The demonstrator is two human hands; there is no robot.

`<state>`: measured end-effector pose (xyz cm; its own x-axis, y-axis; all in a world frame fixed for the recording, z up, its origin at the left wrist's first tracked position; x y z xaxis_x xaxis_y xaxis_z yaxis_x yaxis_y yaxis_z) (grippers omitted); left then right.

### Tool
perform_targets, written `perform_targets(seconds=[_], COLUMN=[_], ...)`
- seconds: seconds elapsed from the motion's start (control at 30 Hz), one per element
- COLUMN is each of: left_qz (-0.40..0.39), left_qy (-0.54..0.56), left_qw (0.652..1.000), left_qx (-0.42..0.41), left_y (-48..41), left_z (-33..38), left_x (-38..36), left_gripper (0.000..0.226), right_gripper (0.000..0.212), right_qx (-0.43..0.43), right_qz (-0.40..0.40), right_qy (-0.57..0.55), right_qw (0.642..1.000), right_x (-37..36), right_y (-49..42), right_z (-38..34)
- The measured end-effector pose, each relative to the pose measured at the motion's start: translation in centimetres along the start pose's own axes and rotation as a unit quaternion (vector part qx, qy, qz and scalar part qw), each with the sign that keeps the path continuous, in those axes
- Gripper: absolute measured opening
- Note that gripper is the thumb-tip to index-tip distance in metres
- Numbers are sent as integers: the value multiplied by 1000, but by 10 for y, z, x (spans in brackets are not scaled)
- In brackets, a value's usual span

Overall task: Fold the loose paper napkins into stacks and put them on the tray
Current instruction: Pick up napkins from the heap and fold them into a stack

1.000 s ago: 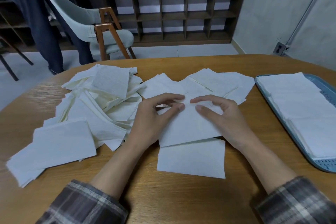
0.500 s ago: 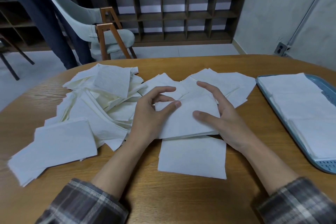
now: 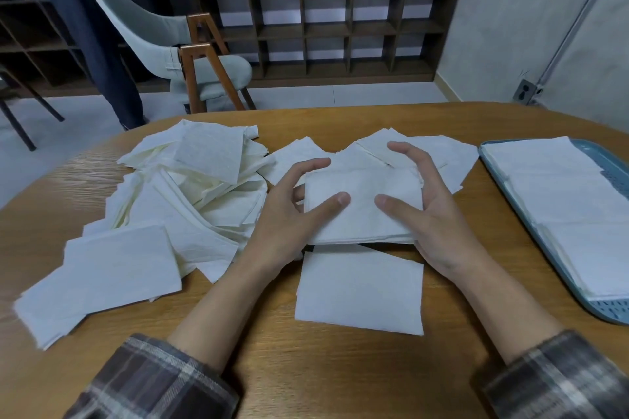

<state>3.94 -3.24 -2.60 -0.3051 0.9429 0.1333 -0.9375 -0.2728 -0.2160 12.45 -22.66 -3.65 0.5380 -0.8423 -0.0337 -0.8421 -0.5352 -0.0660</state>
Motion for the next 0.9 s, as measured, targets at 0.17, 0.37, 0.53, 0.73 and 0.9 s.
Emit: perform_targets(seconds=[0.17,0.37,0.53,0.73,0.9], left_qz=[14,-14,-216,-258,-268], left_qy=[-7,-205,-232,-223,-198], left_qw=[999,972,939,930,935], left_qx=[-38,-118,-130,-138,-121], left_y=[0,1,8,7,8], left_z=[-1,-8,-11,-18,-18], left_x=[1,-3,-18,-18,-19], left_gripper=[53,70,31,26,13], right_gripper=[33,34,36,36,36], right_qx=[9,21,26,30,27], right_qz=[-13,104,140,133,126], right_qy=[73,172,176,179,184], right_qw=[997,979,974,974,974], right_x=[0,8,15,12,10], right_y=[1,-3,-6,-6,-5], right_z=[-1,4,8,8,7])
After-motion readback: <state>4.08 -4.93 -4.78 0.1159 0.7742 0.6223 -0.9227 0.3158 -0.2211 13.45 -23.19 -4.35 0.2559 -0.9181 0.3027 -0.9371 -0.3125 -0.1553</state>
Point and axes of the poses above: each hand's wrist, its own y-axis away from the middle knuckle, its own x-axis out of the back of the hand, z = x × y, the point moved 3 cm from there along -y, towards the middle knuckle, and after that the axes turned 8 degrees about -x, right-handed, at the moved point
